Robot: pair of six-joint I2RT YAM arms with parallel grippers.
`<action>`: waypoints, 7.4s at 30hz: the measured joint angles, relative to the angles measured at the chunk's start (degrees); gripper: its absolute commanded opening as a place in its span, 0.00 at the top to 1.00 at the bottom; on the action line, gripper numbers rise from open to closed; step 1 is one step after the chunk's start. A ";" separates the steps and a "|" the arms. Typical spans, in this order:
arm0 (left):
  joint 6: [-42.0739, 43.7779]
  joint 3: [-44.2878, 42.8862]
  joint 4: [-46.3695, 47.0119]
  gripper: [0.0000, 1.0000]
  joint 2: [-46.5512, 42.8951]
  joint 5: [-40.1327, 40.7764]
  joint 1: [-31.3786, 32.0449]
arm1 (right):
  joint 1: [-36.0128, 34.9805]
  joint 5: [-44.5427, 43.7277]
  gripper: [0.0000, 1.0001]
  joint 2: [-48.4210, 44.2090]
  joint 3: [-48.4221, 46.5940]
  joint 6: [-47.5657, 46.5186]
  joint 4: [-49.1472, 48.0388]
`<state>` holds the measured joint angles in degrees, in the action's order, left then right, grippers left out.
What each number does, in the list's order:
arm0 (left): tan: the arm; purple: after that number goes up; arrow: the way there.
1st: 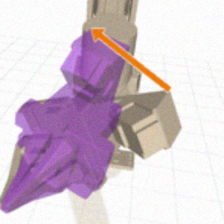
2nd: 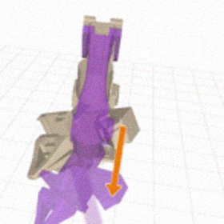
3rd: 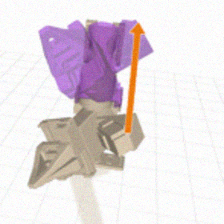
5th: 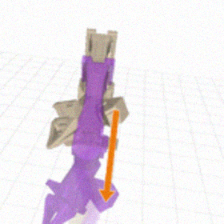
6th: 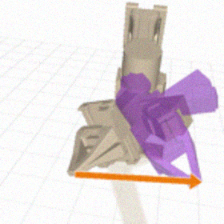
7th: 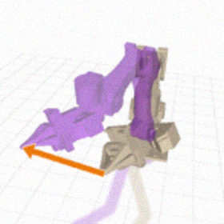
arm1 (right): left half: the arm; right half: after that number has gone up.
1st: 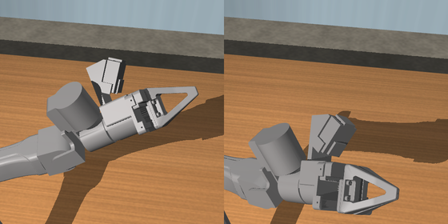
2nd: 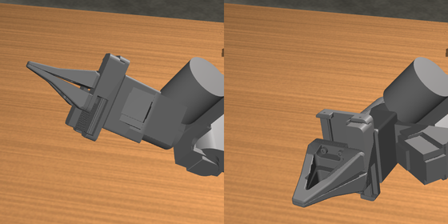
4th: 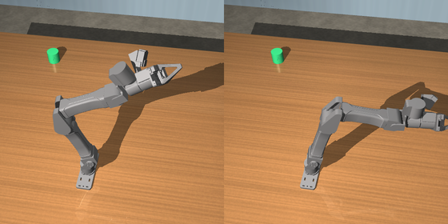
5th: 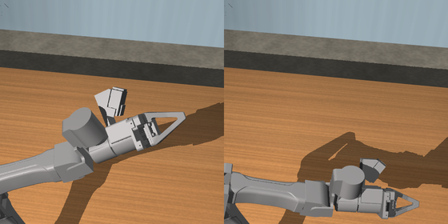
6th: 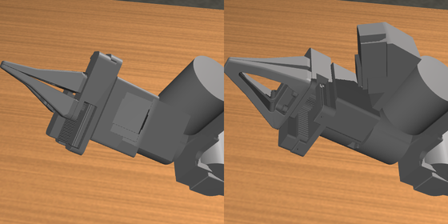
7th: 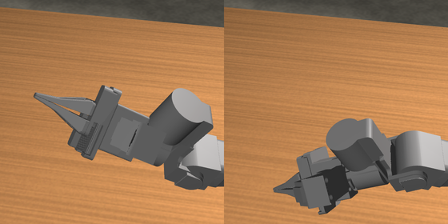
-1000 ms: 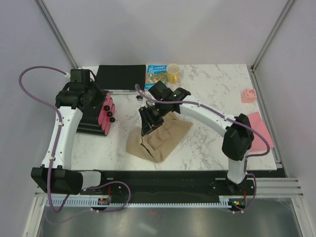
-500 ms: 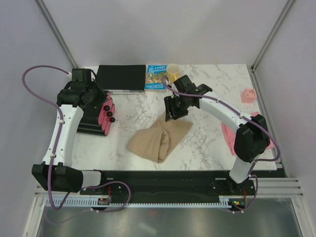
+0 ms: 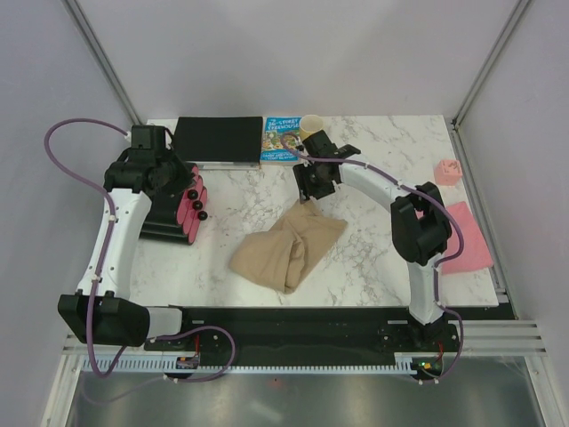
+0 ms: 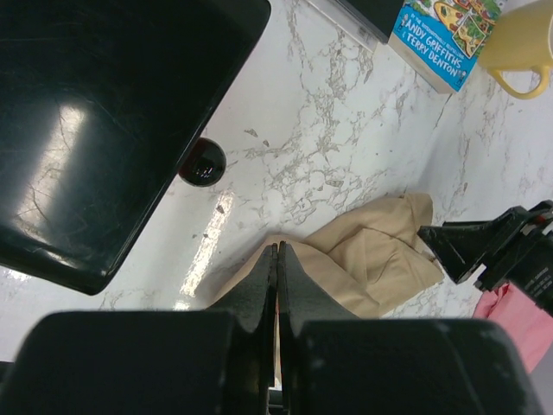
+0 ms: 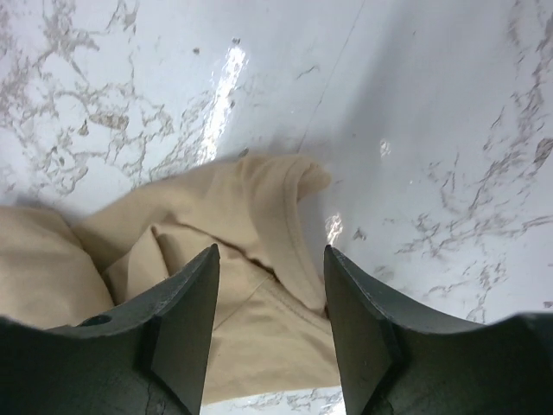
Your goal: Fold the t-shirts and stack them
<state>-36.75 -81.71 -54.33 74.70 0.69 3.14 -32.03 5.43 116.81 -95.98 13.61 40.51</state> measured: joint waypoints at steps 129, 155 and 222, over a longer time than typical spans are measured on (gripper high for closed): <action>2.93 4.42 5.18 0.98 7.54 -16.04 1.51 | 24.20 -13.09 0.81 -2.25 0.83 16.00 -14.67; 3.34 -0.33 5.20 0.98 13.81 -16.33 3.39 | 31.15 -5.25 0.43 -1.66 6.25 4.11 -7.02; 13.05 18.10 7.32 0.61 4.85 -26.60 9.03 | 21.35 17.25 1.00 -31.39 -20.85 25.11 -17.49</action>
<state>-23.70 -63.61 -47.00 79.55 -25.91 12.16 -10.68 22.68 85.43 -116.84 38.72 23.03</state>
